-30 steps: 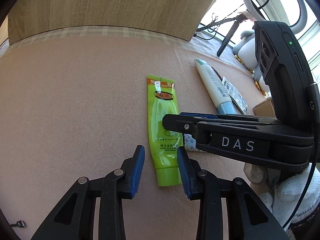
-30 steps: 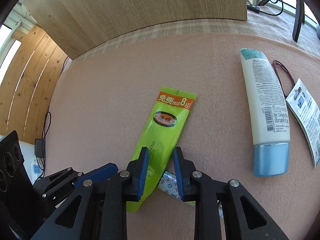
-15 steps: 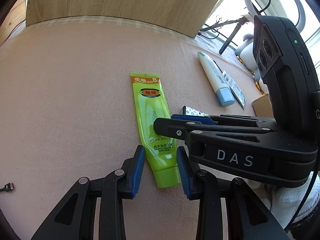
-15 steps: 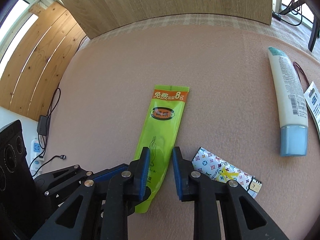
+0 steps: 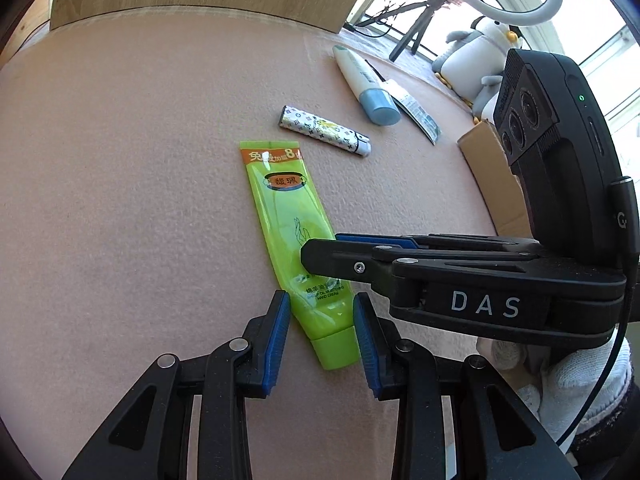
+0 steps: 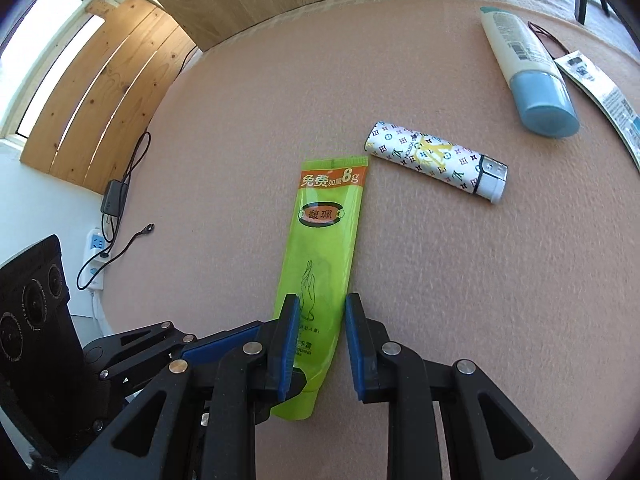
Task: Organize objects
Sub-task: 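Close the right gripper on the green tube and lift it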
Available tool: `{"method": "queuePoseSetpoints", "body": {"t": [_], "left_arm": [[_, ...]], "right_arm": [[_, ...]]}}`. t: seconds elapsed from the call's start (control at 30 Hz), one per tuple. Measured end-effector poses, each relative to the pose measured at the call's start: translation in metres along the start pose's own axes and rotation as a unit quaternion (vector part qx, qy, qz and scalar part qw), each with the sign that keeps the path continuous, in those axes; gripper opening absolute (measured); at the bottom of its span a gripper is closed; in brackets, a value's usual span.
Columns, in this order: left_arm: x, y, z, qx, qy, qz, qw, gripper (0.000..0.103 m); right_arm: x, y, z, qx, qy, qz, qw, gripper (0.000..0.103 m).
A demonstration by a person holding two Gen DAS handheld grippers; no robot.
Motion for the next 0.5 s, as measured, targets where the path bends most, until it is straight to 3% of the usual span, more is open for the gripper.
{"method": "queuePoseSetpoints", "body": {"t": [0.23,0.5], "left_arm": [[0.009,-0.02,0.034,0.012,-0.03,-0.017,0.9993,0.036],[0.019,-0.023,0.06,0.035,-0.033,-0.023,0.9986,0.037]], "right_arm": [[-0.023,-0.034,0.025,0.017,-0.009,0.013,1.0,0.021],[-0.043,-0.049,0.06,0.053,-0.001,0.021,0.998,0.021]]}}
Point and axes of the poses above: each gripper's, at about its wrist camera, not at the fingertips, and x roughly the way its jaws point, z to its right, y to its top, the point moved 1 cm from there along x, roughly the way its jaws point
